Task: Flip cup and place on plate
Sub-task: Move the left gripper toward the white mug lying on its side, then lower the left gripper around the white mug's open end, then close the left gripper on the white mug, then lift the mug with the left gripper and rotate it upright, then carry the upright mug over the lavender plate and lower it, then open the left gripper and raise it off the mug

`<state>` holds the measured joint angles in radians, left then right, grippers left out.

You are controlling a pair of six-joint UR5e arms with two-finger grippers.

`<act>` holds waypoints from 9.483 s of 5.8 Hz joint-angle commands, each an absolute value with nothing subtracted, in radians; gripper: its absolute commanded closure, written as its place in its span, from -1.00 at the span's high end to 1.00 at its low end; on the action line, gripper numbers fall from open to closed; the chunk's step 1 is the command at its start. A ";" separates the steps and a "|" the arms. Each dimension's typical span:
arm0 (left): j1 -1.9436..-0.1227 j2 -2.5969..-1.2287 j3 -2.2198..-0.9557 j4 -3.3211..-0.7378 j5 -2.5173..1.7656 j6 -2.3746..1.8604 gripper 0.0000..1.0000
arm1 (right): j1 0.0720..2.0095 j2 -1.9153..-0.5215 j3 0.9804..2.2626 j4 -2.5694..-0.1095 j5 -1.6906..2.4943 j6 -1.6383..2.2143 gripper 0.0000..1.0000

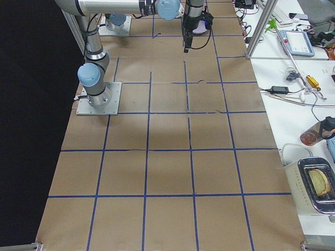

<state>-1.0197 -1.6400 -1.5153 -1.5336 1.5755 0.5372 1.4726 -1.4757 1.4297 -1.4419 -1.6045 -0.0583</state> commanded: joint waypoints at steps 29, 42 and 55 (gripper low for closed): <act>-0.916 -1.697 -1.437 -1.818 0.931 0.378 -1.00 | 1.473 -1.476 1.430 -1.442 -1.605 -0.058 1.00; -1.520 -1.979 -1.901 -0.390 1.667 0.025 -0.93 | 1.473 -1.476 1.430 -1.442 -1.605 -0.058 1.00; -1.631 -1.569 -1.572 -1.575 1.577 -0.044 0.99 | 1.473 -1.476 1.430 -1.442 -1.605 -0.058 1.00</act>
